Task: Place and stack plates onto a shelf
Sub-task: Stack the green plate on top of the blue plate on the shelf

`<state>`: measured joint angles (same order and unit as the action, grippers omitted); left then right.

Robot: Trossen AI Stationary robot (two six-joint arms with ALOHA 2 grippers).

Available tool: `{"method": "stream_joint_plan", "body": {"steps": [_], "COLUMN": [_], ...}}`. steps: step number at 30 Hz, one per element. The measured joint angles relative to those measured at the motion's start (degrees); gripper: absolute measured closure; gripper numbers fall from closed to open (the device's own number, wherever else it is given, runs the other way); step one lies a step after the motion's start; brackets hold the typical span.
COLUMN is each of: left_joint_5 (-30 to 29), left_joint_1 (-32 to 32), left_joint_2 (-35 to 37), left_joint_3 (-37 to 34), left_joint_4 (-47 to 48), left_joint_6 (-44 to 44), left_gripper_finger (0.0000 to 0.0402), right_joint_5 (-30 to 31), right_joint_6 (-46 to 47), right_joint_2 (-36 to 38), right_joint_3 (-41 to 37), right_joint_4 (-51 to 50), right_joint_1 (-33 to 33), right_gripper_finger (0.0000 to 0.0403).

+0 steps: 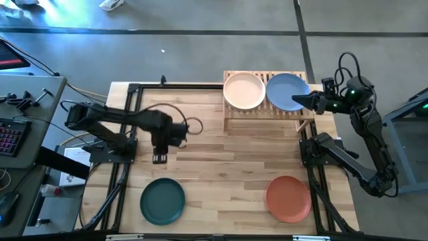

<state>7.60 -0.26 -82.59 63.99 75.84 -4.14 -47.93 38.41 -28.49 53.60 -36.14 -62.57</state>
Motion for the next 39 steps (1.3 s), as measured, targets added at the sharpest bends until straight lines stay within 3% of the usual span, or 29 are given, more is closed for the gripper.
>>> {"method": "stream_joint_plan", "body": {"steps": [13, 18, 29, 39], "left_joint_5": [3.04, 3.71, 0.35, 0.35], "left_joint_1": [-16.14, -20.44, -25.75, -27.31], "left_joint_2": [0.00, 0.00, 0.00, 0.00], "left_joint_3": [-6.97, -8.88, -14.89, -16.44], "left_joint_4": [-6.14, -12.67, -22.26, -26.79], "left_joint_6": [-6.72, -12.41, -24.11, -26.19], "left_gripper_finger": [0.0316, 0.0316, 0.0316, 0.0316], "right_joint_5": [5.09, 5.27, 5.24, 5.67], "right_joint_6": [1.71, 1.91, 3.56, 2.55], "right_joint_2": [0.00, 0.00, 0.00, 0.00], "right_joint_3": [0.00, 0.00, 0.00, 0.00], "right_joint_4": [-4.92, -5.34, -9.55, -12.74], "right_joint_1": [0.00, 0.00, 0.00, 0.00], "right_gripper_finger": [0.0318, 0.0318, 0.0318, 0.0318]}}
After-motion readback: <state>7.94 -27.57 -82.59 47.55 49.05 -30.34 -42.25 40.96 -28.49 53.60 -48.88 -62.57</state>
